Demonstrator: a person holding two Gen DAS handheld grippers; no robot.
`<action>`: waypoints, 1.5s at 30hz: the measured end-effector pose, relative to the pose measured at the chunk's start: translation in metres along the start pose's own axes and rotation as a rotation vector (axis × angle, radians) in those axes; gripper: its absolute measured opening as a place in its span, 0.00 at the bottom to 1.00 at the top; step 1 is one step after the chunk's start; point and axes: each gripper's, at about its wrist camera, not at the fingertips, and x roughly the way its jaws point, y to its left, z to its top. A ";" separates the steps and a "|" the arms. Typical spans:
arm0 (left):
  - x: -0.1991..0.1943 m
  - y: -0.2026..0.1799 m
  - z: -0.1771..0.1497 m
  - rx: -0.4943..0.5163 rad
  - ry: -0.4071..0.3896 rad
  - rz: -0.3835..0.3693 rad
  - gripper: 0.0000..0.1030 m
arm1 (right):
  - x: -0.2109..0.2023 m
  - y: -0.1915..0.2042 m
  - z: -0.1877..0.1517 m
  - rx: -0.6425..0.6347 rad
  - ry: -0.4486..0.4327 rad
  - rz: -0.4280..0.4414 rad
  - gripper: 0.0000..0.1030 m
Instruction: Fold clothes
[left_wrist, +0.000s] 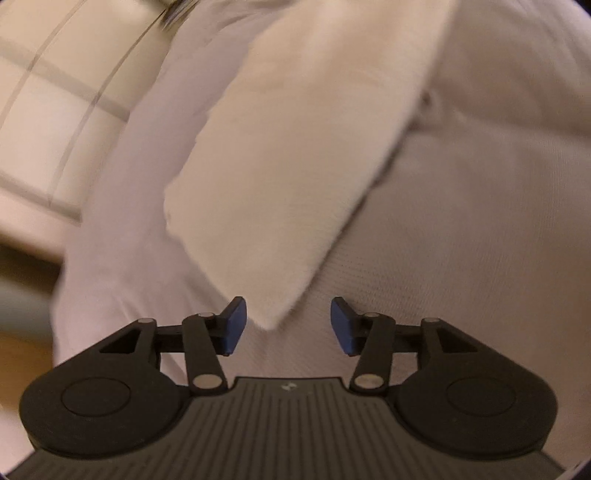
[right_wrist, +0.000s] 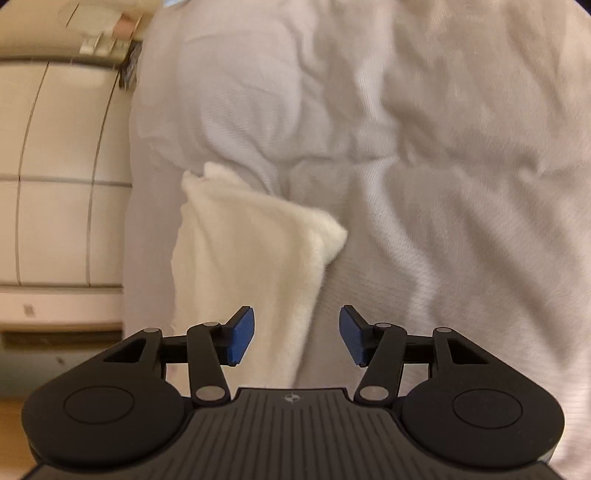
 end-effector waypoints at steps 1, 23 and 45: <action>0.005 -0.003 -0.002 0.027 -0.010 0.006 0.46 | 0.008 0.000 0.002 0.000 -0.006 -0.005 0.53; 0.033 0.068 -0.030 -0.245 -0.056 -0.222 0.24 | 0.048 0.015 0.039 -0.122 -0.120 -0.133 0.18; 0.067 0.141 -0.036 -1.112 0.127 -0.495 0.17 | 0.043 0.053 0.021 -0.442 -0.127 -0.389 0.33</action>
